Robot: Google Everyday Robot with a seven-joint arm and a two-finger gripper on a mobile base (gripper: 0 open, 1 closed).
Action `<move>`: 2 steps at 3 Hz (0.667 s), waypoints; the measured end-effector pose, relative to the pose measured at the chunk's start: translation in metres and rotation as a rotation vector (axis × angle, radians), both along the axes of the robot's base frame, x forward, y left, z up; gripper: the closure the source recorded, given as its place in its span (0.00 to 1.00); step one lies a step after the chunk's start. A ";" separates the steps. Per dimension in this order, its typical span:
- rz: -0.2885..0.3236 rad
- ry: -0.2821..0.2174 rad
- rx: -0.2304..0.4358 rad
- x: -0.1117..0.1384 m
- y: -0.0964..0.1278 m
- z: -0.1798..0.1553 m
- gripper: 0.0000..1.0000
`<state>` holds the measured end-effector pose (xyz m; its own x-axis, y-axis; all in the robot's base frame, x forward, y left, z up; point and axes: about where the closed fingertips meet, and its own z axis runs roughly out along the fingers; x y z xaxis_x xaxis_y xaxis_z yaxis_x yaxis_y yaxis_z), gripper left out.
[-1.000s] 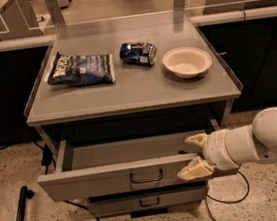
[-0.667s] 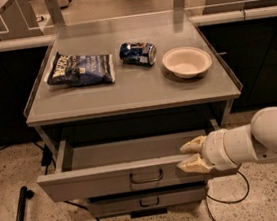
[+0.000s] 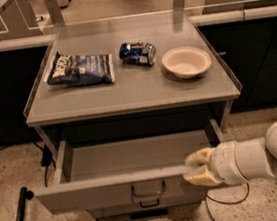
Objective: Open top drawer
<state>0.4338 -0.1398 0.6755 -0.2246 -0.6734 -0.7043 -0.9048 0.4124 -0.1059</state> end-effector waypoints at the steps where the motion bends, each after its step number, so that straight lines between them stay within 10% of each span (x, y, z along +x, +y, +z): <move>1: 0.000 0.000 0.000 -0.002 0.001 0.001 1.00; 2: -0.020 0.007 0.007 -0.018 -0.001 0.001 1.00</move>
Offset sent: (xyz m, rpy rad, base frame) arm -0.2194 -0.0479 -0.0066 0.0838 0.0836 -0.2516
